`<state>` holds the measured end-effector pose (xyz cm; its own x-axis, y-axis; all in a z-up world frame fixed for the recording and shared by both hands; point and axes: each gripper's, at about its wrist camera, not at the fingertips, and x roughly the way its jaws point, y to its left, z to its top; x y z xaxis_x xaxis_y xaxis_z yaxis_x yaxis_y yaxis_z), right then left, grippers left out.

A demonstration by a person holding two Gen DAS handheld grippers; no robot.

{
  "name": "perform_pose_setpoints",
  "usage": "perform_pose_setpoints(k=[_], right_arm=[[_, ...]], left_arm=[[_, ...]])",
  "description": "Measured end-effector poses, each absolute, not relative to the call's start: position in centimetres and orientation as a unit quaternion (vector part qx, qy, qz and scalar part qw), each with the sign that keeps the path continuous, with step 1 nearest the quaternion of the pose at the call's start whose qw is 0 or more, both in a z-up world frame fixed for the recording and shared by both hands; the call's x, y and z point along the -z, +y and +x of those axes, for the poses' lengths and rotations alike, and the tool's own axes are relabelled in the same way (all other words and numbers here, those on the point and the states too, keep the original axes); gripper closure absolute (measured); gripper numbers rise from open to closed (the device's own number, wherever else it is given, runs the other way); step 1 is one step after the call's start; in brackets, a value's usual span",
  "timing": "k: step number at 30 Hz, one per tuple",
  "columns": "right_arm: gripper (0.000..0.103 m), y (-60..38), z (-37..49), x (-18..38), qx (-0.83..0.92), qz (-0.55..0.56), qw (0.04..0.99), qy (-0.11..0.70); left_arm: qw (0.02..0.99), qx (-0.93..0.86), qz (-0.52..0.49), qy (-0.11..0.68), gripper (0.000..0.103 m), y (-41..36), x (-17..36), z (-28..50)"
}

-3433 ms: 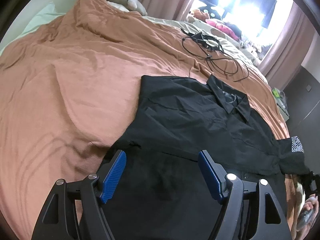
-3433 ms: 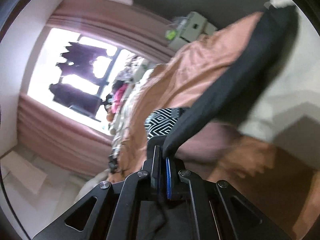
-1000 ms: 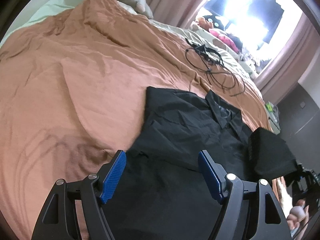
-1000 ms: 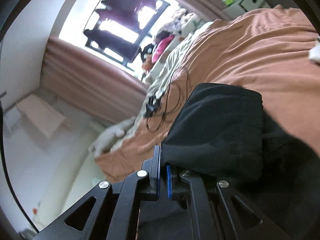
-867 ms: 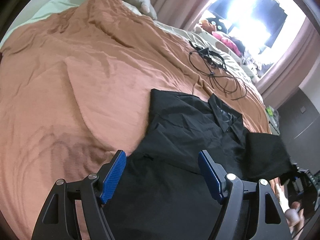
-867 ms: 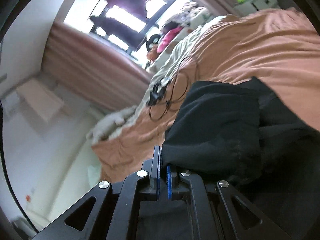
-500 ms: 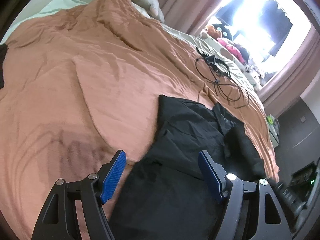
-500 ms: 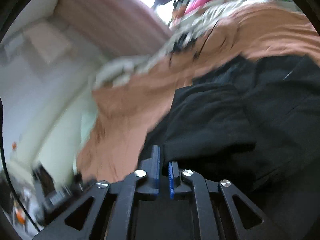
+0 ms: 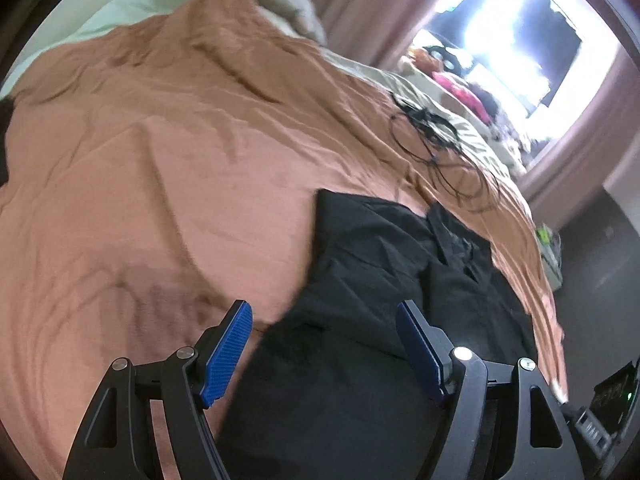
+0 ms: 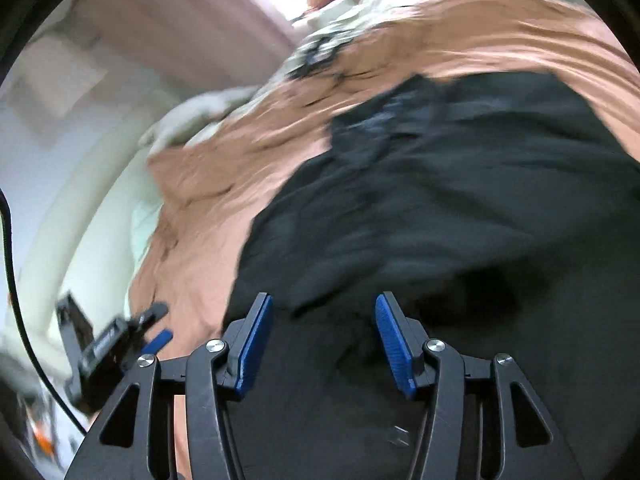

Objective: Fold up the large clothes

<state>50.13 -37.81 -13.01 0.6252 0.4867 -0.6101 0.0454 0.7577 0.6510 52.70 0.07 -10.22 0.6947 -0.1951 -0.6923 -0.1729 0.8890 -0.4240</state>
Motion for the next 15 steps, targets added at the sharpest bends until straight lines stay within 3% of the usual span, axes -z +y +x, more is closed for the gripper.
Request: perform_pose_setpoints(k=[15], right_arm=[[0.049,-48.3,49.8,17.3,-0.014,0.444,0.793,0.416]], left_arm=[[0.903,0.068,-0.104,0.411,0.027,-11.8,9.6,53.6]])
